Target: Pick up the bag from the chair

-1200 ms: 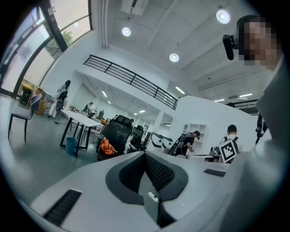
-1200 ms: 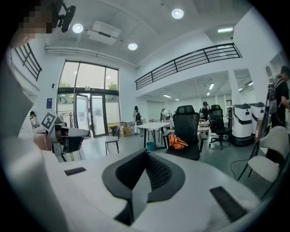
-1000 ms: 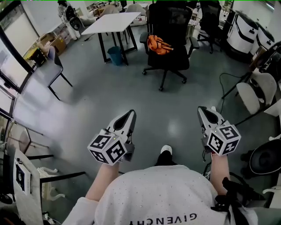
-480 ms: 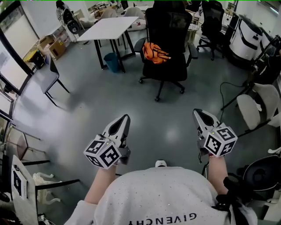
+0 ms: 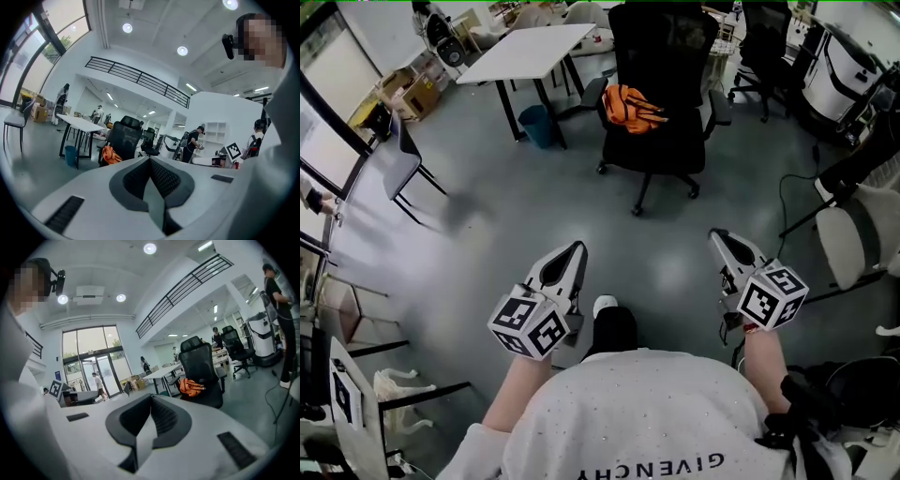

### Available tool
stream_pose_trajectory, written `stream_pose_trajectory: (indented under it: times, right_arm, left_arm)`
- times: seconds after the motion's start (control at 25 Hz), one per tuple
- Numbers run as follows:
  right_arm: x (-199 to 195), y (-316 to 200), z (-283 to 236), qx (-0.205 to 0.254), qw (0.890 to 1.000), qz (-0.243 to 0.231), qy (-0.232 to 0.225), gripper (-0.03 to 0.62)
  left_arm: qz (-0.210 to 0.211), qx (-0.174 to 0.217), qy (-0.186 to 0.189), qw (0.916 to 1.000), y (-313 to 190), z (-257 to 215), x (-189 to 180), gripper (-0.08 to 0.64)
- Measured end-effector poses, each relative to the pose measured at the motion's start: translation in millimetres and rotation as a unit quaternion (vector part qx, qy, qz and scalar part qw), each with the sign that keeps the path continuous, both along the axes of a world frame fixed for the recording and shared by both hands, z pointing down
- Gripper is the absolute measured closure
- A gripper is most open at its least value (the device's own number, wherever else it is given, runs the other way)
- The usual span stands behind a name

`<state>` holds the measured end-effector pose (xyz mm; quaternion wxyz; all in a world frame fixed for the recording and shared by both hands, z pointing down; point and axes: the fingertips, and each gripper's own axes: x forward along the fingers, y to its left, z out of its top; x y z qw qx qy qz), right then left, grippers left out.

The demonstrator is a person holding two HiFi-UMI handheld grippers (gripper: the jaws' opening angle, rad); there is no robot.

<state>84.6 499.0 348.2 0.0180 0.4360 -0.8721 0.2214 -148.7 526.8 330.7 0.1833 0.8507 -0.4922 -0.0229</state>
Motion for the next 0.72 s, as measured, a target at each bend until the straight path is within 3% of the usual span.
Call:
stream_pose_trajectory:
  times: [0.16, 0.28, 0.56, 0.72]
  right_arm:
    - [11, -41, 25, -0.041, 0.999, 0.026, 0.024, 0.589]
    - [12, -74, 41, -0.071, 0.994, 0.032, 0.073, 0.588]
    - [-28, -177, 40, -0.083, 0.988, 0.028, 0.126, 0.588]
    - [-59, -239, 23, -0.065, 0.986, 0.028, 0.149, 0.588]
  left_arm:
    - [-0.017, 0.009, 0.039, 0.9991, -49, 0, -7, 0.547]
    - [-0.007, -0.004, 0.059, 0.9983, -94, 5, -10, 0.546]
    - [0.045, -0.032, 0.072, 0.9958, -213, 7, -25, 0.547]
    - [0.061, -0.04, 0.081, 0.994, -275, -3, -47, 0.547]
